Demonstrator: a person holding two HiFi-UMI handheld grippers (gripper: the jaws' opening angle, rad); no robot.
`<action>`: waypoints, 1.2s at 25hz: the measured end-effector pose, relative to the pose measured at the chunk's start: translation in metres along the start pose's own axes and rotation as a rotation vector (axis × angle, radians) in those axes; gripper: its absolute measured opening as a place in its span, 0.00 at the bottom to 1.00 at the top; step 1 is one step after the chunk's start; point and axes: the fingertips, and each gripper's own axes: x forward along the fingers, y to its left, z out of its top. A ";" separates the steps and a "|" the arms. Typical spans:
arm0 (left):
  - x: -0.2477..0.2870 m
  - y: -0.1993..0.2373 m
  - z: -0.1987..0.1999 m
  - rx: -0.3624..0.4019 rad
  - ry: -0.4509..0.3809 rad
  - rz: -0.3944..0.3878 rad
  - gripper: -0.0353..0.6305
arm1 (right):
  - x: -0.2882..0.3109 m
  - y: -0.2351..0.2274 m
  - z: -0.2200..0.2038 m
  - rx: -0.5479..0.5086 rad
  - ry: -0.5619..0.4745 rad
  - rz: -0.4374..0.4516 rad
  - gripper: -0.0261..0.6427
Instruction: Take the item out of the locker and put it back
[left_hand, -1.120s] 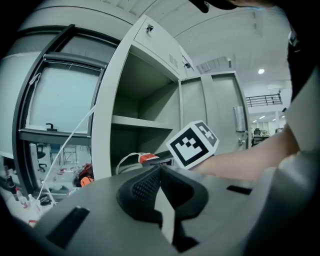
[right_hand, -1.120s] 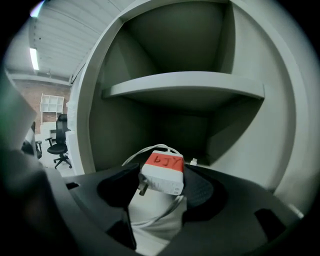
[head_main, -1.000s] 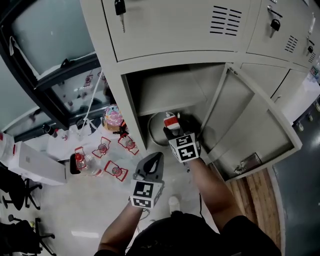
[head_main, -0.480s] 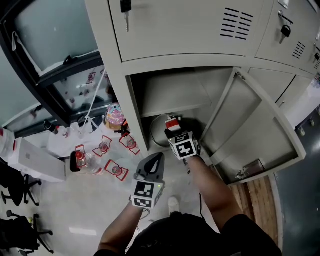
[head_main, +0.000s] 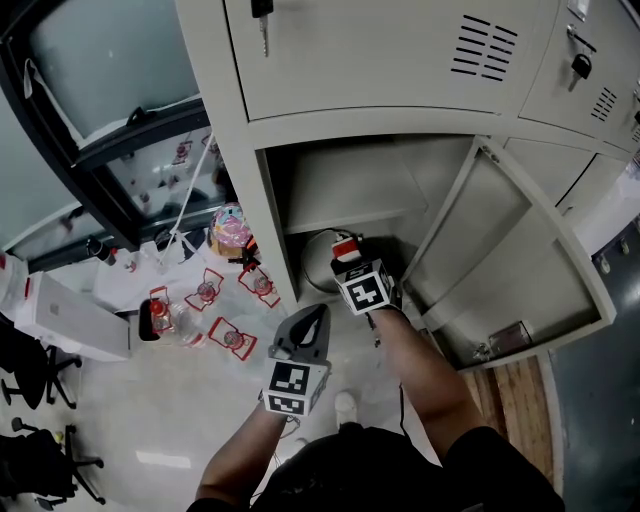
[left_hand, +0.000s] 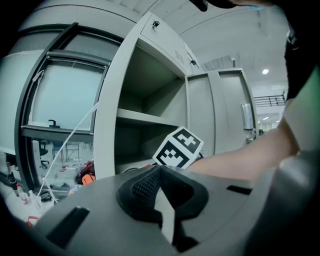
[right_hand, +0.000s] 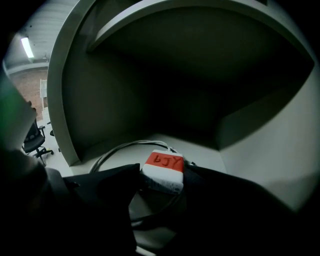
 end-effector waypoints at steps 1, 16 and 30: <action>0.000 0.000 0.000 -0.001 -0.001 0.000 0.06 | 0.000 0.001 0.001 -0.003 0.000 -0.001 0.44; -0.012 0.007 -0.004 -0.012 0.002 0.013 0.06 | 0.000 0.003 0.000 -0.018 0.009 -0.003 0.44; -0.046 0.015 -0.008 -0.026 -0.008 0.014 0.06 | -0.047 0.010 0.020 -0.035 -0.155 -0.072 0.44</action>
